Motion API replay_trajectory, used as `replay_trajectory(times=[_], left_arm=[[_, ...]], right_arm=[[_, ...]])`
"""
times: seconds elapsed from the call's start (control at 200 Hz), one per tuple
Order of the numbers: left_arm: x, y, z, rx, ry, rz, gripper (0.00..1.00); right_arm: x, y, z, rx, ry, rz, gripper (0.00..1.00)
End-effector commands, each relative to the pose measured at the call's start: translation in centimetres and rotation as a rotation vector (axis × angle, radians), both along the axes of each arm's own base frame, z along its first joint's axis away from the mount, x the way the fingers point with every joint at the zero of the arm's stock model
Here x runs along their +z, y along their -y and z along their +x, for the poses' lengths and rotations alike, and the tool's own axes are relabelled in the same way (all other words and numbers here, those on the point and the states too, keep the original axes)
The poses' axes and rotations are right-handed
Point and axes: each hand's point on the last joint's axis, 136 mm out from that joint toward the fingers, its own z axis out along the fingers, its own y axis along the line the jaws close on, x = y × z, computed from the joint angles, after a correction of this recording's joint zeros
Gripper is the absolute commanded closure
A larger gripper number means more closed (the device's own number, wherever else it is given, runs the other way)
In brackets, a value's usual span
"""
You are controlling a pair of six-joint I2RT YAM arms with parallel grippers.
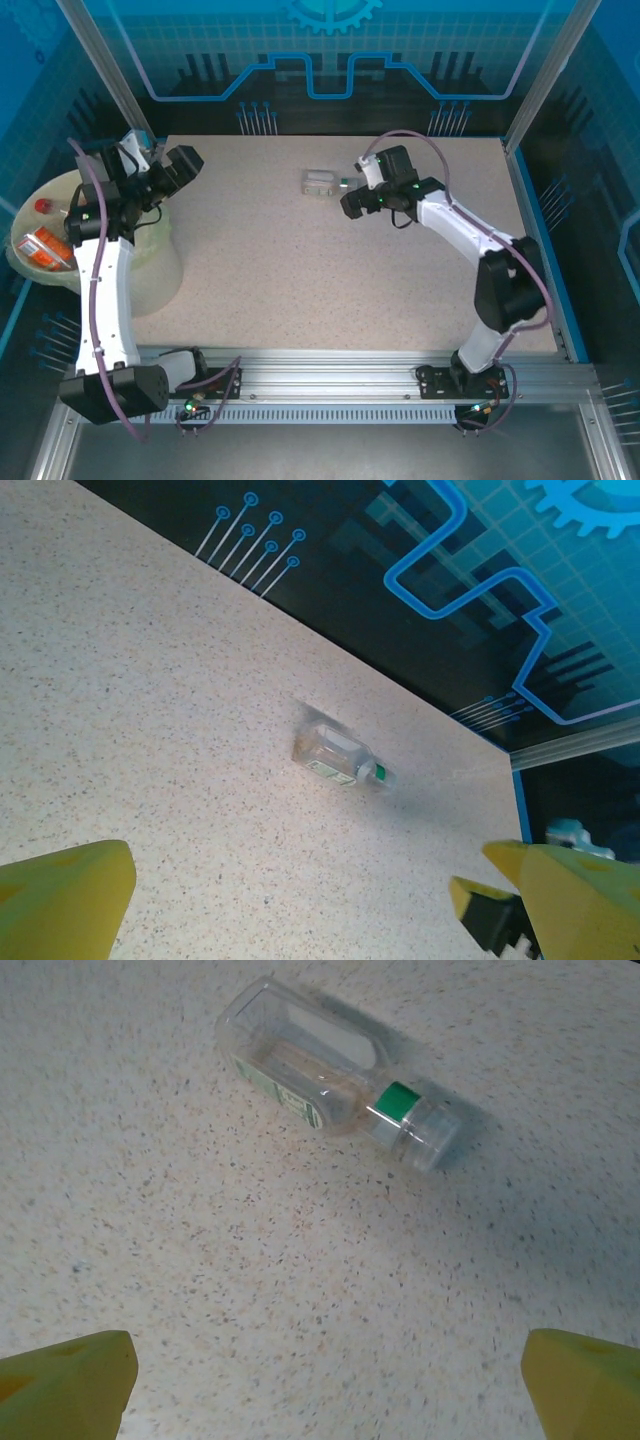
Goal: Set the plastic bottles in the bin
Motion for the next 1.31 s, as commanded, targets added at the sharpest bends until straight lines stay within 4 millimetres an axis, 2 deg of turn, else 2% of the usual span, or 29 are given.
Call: replay_trajectory(times=[0.0,0.13,0.245,0.36,0.46,0.575,0.595,0.61,0.64,0.8,0.92,1.01,1.121,1.186,1.301], left_arm=[[2.0,1.0,-0.8,-0.04,0.099,0.012,0.01],[1.3,1.0,-1.3,-0.05,0.086,0.037,0.01],[0.5,1.1,-1.6,-0.055,0.06,0.05,0.01],[0.0,0.6,-1.5,-0.04,0.047,0.069,0.01],[-0.4,0.6,-1.5,-0.045,0.042,0.081,0.01],[-0.6,0.4,-1.3,-0.038,0.048,0.088,0.01],[-0.7,0.3,-1.3,-0.034,0.044,0.087,0.01],[-0.7,0.3,-1.2,-0.032,0.046,0.085,0.01],[-0.8,0.3,-1.2,-0.031,0.045,0.084,0.01],[-1.2,0.6,-1.0,-0.055,0.038,0.083,0.01],[-1.1,0.6,-1.0,-0.06,0.046,0.092,0.01],[-1.0,0.8,-1.0,-0.071,0.059,0.086,0.01],[-1.2,1.0,-1.0,-0.08,0.073,0.08,0.01],[-1.2,1.1,-1.0,-0.081,0.076,0.076,0.01],[-1.2,1.2,-1.0,-0.082,0.079,0.064,0.01]], right_arm=[[-1.0,-0.6,1.4,0.143,0.002,-0.074,0.0],[-2.5,-1.4,3.6,0.247,0.013,-0.135,0.0],[-4.0,-2.0,4.8,0.348,0.0,-0.184,0.0],[-5.6,-1.5,5.8,0.432,-0.028,-0.237,0.0],[-6.2,-1.2,6.9,0.47,-0.047,-0.25,0.01],[-7.1,-0.7,9.1,0.462,-0.031,-0.295,0.0],[-6.7,-0.8,9.4,0.465,-0.019,-0.299,0.01],[-7.9,-0.8,9.5,0.472,-0.036,-0.304,0.0],[-8.5,-1.0,9.8,0.487,-0.04,-0.311,0.0],[-10.7,-2.1,11.0,0.56,-0.033,-0.316,0.01],[-12.5,-2.2,12.7,0.566,0.001,-0.377,0.02],[-13.7,-2.5,12.7,0.586,-0.025,-0.399,0.04],[-14.9,-2.6,11.7,0.615,-0.062,-0.415,0.13],[-15.2,-2.4,11.6,0.596,-0.073,-0.421,0.23],[-14.8,-2.4,10.8,0.585,-0.098,-0.399,0.37]])
